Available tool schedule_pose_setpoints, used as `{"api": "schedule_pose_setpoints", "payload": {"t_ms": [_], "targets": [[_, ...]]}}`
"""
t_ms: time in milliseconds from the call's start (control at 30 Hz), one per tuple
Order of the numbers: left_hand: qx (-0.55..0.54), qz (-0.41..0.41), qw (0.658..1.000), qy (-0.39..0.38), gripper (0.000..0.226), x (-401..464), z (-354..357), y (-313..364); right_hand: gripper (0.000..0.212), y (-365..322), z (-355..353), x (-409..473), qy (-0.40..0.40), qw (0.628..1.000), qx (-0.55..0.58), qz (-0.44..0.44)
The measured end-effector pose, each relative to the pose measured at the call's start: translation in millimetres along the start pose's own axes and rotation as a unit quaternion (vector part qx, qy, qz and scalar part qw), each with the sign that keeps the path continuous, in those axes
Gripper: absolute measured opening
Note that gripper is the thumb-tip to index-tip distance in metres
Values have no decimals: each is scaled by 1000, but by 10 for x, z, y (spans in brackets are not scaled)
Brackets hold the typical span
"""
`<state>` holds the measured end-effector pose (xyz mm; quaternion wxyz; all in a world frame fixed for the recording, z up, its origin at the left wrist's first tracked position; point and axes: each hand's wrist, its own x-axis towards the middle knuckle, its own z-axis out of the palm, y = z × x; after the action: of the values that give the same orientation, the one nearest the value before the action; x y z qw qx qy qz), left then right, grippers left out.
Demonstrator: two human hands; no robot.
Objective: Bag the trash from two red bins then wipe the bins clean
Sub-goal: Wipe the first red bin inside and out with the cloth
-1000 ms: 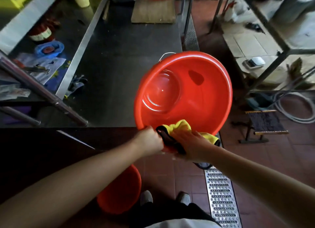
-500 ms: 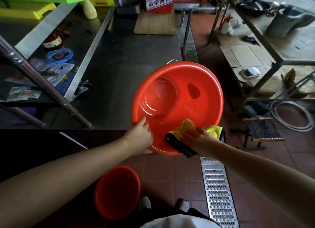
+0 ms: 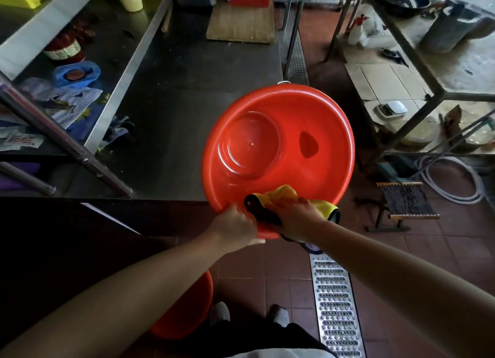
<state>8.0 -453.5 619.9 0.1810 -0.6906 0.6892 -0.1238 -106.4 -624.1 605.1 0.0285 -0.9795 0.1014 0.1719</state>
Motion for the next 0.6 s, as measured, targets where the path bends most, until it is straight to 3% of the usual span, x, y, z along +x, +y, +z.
{"api": "schedule_pose_setpoints", "payload": {"t_ms": [200, 333, 500, 600], "targets": [[-38, -8, 999, -7, 60, 36, -110, 43, 46, 66, -128, 397, -73, 979, -61, 178], [-21, -15, 999, -35, 66, -5, -68, 27, 50, -175, -15, 501, -84, 989, 94, 81], [13, 19, 997, -72, 71, 18, -95, 131, 49, 157, -16, 668, -83, 981, -50, 168], [21, 15, 997, -77, 70, 17, -81, 134, 56, -59, 75, 747, -113, 982, 91, 125]]}}
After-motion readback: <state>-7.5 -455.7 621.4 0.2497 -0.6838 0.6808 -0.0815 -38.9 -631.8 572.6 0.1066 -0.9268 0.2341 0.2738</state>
